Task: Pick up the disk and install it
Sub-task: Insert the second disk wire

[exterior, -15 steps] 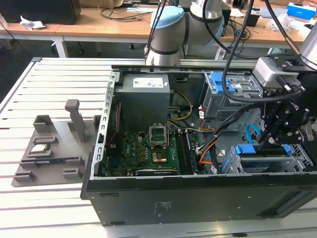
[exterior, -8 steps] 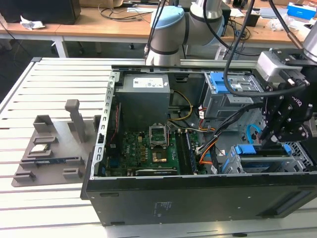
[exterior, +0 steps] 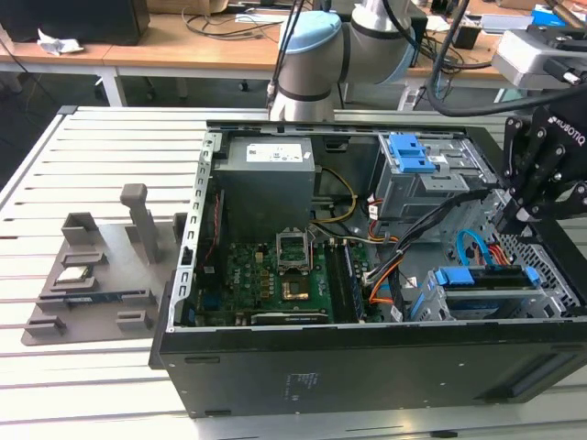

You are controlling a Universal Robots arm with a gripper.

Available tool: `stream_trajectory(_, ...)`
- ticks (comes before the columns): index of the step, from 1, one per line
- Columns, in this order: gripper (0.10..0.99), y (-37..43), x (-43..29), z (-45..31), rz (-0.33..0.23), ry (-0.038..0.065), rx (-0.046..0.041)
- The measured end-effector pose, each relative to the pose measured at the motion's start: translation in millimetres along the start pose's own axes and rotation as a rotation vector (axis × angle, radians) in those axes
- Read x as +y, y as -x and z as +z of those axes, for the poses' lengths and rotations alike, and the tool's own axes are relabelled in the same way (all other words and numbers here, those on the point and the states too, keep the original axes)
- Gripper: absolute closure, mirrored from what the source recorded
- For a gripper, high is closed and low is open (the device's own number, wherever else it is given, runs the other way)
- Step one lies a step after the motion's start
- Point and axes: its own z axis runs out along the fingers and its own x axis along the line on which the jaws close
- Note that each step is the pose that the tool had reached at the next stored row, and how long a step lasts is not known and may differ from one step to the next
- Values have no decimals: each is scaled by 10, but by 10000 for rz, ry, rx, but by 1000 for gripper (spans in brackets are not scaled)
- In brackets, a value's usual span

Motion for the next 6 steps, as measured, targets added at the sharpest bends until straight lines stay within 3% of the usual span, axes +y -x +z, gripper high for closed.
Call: stream_trajectory(6, 980, 0, 0, -5, 0, 0, 1)
